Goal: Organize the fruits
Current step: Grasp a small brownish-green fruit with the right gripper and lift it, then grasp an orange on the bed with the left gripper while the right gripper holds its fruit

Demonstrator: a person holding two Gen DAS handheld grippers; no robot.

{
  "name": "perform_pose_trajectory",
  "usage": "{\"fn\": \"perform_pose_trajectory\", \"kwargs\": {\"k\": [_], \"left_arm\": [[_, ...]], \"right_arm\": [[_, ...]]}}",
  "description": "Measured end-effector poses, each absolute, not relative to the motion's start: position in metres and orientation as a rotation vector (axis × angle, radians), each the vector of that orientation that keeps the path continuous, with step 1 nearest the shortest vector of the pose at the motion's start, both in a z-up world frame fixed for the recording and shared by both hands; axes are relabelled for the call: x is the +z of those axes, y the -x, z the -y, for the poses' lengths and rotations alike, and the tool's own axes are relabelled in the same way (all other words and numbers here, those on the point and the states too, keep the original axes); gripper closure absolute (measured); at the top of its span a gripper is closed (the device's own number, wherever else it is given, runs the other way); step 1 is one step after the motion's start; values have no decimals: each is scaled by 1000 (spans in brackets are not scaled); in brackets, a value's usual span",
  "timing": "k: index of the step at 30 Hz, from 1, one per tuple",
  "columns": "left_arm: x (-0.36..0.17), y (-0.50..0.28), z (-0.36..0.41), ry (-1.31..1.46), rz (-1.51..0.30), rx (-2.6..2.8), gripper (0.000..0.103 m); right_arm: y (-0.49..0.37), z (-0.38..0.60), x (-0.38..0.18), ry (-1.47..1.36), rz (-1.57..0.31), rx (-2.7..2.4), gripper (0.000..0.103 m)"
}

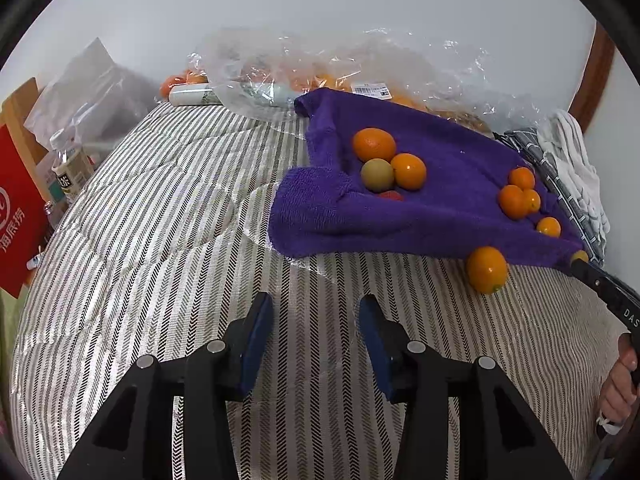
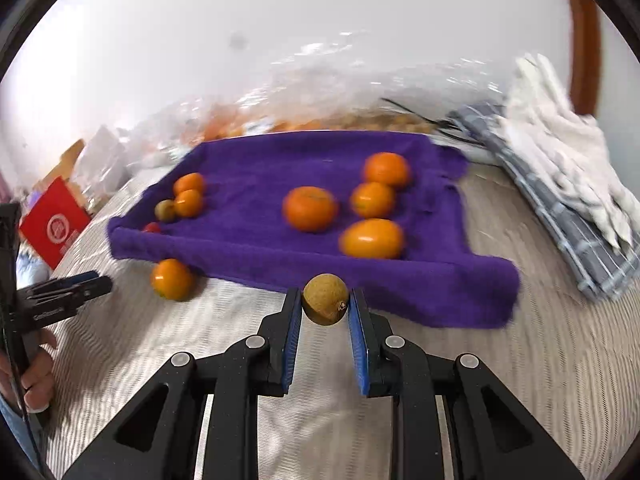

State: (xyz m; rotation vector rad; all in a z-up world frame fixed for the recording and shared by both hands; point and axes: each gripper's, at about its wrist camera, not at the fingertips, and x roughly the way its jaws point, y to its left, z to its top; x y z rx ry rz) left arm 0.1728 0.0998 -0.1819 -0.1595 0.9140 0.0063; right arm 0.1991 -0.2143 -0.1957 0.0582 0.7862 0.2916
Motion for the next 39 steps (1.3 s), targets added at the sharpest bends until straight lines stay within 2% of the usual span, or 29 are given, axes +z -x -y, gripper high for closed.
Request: {"fn": "perform_pose_trajectory", "kwargs": {"k": [9,26,36,39], "left_arm": [[-181,-170,-100,202,-899,-13,60],[-169,-163,-62,92,-840,-124,60],[-166,-159,-43,87,-827,-199,58],[-165,-159,-37,85,-819,-222,54]], "right_arm": [[-200,229,-204,-79,-804,295,79],[-201,241,-207,-128,-812,230,79],[-199,242,-205,-130,-804,235,79],[-199,241,-206,-130,-807,233,79]]}}
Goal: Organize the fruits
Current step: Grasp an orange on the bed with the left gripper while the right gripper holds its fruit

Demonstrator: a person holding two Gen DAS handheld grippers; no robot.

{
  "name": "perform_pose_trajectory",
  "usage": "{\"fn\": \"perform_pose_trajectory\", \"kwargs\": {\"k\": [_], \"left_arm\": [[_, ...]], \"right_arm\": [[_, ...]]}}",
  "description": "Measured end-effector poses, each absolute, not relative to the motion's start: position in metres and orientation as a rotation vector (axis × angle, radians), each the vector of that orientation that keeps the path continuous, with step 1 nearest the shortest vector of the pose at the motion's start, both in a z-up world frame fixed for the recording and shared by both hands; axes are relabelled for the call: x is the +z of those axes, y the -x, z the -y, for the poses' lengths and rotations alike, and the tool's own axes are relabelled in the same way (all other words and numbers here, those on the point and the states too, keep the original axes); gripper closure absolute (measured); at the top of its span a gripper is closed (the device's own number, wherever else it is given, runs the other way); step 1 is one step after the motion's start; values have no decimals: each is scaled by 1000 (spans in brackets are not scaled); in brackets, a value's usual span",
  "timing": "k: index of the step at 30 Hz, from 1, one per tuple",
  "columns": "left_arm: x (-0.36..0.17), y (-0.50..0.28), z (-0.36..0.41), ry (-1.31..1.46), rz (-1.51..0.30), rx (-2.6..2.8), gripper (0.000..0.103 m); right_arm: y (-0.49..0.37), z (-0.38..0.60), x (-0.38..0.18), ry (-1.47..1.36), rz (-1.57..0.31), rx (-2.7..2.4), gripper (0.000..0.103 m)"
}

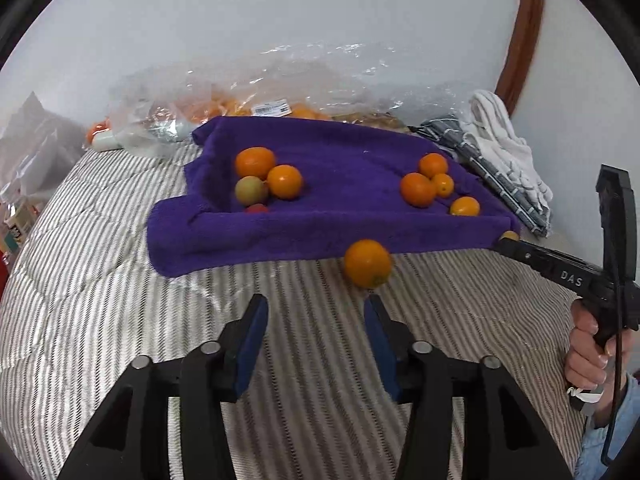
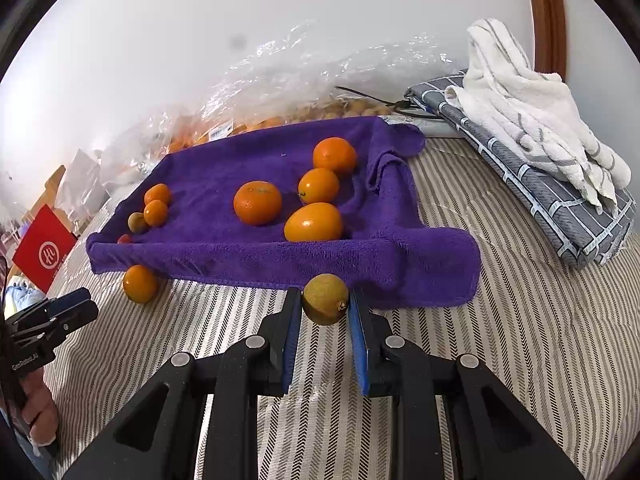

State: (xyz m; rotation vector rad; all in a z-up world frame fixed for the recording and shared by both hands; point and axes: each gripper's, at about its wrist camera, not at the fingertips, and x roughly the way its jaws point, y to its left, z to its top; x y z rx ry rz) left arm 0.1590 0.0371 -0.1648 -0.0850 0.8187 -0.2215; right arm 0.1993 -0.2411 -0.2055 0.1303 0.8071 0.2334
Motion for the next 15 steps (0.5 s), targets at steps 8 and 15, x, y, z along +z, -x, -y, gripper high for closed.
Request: {"fn": "perform_pose_trajectory", "kwargs": {"k": [8,15], "left_arm": [[-161,-173,-7,50,-826,-254,54],[-168,-200,16,30,-879,-227,54]], "right_arm": [[-201,242,-206,-131,-808,240,79],[-201,242,-205,-128,-803,247,79]]}}
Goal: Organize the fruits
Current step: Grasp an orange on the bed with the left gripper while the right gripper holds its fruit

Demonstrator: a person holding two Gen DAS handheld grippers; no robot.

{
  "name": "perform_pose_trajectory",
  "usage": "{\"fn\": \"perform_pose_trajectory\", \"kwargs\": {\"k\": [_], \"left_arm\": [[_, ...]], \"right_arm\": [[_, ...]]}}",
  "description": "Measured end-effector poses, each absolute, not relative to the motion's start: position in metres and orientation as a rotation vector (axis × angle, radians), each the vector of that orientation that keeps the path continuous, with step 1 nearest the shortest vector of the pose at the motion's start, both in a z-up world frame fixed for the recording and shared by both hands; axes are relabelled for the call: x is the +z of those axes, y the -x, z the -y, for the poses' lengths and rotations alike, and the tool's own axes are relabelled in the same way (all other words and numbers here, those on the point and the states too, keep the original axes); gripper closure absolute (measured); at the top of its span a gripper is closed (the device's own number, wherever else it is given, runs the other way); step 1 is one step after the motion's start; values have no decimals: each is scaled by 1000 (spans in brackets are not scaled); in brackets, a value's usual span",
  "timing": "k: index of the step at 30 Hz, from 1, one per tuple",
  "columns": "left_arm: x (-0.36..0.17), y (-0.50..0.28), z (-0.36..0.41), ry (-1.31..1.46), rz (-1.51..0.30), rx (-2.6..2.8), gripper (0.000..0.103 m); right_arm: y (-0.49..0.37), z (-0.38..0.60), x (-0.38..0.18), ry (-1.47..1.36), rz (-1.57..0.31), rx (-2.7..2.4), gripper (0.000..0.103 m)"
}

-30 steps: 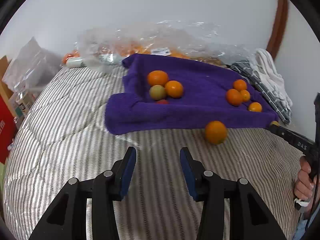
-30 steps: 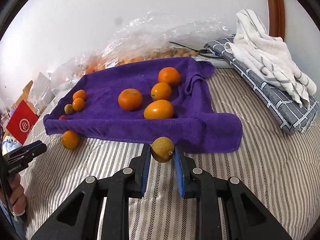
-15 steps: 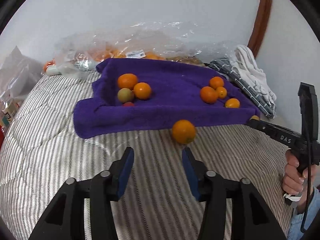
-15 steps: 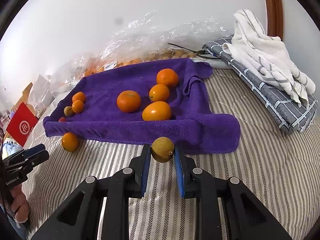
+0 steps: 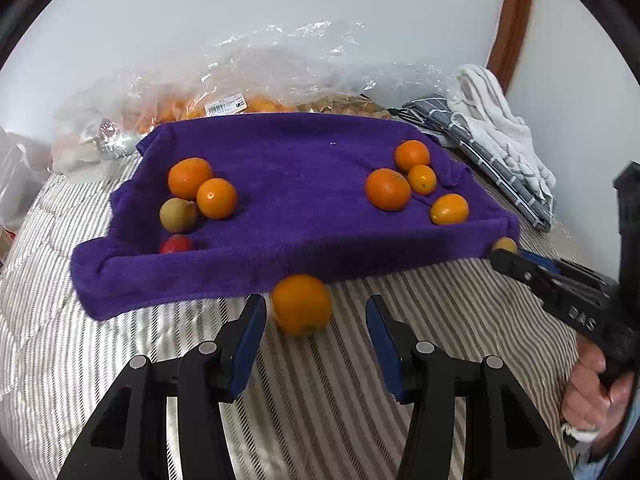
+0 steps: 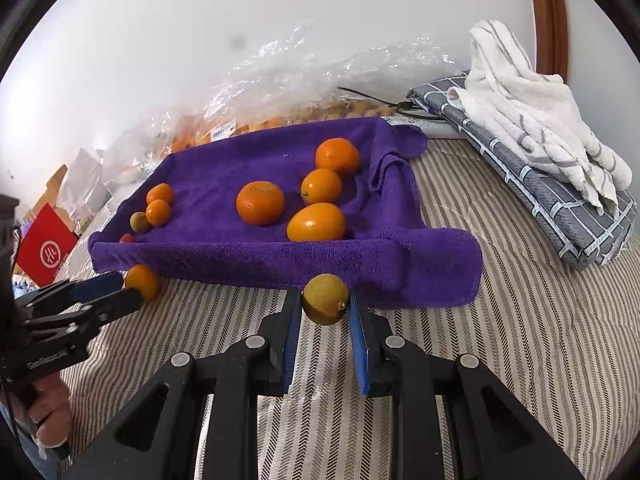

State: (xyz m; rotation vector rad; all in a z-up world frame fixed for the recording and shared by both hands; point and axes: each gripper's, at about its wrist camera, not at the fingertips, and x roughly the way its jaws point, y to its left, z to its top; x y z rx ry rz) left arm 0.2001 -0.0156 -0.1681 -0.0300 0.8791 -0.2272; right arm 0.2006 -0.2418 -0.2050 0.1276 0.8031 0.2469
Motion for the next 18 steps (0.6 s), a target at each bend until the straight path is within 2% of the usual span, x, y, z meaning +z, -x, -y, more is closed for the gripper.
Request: {"fn": "perform_pose_trajectory", "kwargs": {"k": [8,9,11,13,18], "left_arm": [[-174,-205,11,76,-879,-224,54],[-174,-204,10,83,-874,-232,56],[-173,-204,9,88,-867,-231,68],[-172,-203,7,102,-863,-232,72],[-172,-198,-1,150,-857,-230,72]], "right_arm": [[-201,239,-205,-106,-804,248,79],[-201,238,-205,-104,-806,249,79],[-201,238,-206,-102,-808,250,79],[-201,239,-206,-106,-807,251,79],[-202,240,-206,-109,-812,253,79]]}}
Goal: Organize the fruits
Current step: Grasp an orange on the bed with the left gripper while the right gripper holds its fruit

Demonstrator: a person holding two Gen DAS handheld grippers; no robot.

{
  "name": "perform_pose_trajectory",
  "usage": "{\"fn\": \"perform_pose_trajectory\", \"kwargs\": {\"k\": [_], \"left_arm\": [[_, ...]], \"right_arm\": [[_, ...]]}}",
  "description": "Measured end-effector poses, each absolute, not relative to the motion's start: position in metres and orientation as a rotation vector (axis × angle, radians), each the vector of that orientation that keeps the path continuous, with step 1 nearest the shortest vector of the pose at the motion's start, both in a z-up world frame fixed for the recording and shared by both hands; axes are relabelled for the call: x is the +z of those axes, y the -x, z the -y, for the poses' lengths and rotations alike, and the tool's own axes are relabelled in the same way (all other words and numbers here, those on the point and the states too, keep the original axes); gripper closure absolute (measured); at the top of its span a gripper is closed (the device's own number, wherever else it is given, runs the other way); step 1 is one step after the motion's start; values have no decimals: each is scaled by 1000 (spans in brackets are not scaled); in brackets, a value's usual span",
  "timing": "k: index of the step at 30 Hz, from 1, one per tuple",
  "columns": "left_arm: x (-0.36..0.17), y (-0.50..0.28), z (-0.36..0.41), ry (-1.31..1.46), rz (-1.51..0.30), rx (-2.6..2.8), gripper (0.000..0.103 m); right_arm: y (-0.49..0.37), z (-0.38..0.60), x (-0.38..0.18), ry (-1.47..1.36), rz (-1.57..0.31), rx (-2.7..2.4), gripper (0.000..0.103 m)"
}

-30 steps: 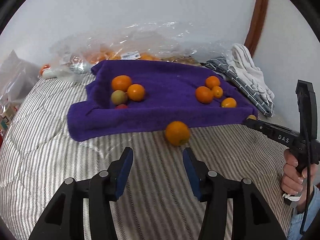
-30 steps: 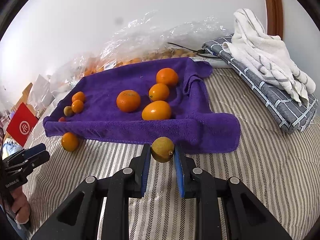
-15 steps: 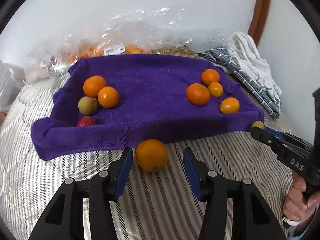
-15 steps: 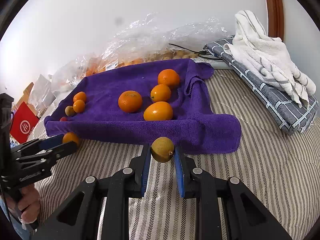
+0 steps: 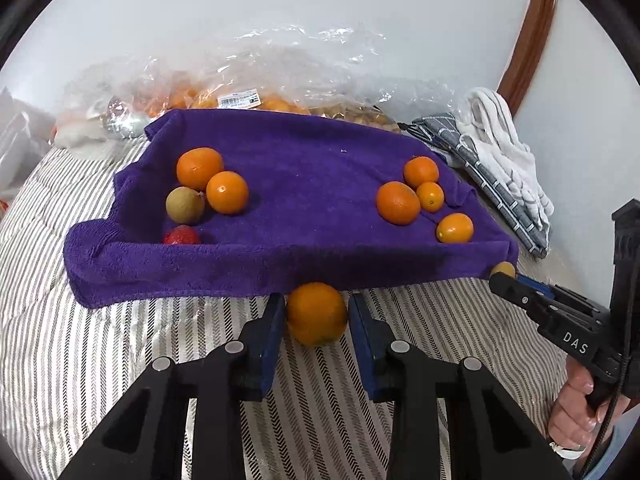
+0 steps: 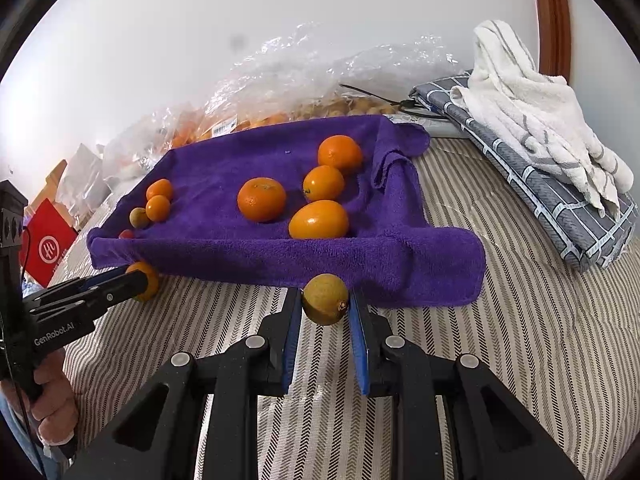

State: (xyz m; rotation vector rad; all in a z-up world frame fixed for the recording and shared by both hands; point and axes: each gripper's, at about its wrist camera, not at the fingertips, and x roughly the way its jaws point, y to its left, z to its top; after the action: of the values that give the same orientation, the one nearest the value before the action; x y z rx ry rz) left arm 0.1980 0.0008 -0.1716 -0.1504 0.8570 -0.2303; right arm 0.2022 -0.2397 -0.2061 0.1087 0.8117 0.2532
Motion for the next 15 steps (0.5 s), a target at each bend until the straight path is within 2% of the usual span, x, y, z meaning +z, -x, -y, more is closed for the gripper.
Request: {"fn": "perform_pose_trajectory", "kwargs": {"k": [15], "left_arm": [[-179,-205,2,157,-920,-230,72]], "right_arm": [[-203,243,-207,-125,-818,251,79]]}}
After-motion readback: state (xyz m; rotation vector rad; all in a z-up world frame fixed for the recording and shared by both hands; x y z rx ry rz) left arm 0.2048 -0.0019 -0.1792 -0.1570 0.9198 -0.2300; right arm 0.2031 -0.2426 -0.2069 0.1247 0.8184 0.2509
